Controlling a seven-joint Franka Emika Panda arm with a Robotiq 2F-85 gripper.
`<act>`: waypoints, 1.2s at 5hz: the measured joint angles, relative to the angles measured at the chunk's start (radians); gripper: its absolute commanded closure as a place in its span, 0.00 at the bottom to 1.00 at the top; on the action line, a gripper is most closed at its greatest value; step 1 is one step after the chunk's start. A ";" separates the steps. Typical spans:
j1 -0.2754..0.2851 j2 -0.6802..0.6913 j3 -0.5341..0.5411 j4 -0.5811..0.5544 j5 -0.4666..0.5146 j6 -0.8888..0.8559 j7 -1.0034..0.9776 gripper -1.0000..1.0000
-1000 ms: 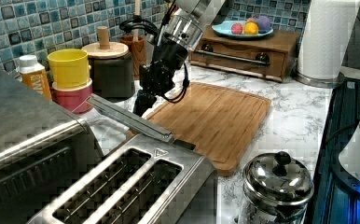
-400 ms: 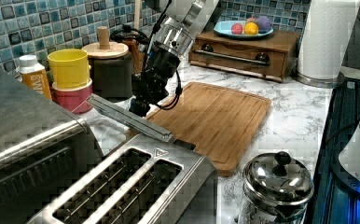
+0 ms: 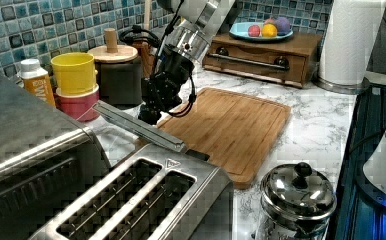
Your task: Close the oven.
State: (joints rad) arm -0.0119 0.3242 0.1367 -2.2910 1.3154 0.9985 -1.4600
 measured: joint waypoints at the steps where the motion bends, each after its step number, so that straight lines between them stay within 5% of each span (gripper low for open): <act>1: -0.011 -0.008 0.013 -0.006 -0.003 0.003 0.005 1.00; 3: -0.006 -0.081 0.044 -0.025 -0.078 0.032 0.179 1.00; 4: -0.004 -0.123 0.079 -0.014 -0.214 0.044 0.316 1.00; 6: 0.046 -0.110 0.091 0.164 -0.856 -0.103 0.950 1.00</act>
State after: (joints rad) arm 0.0340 0.2139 0.2273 -2.1270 0.4592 0.8960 -0.5098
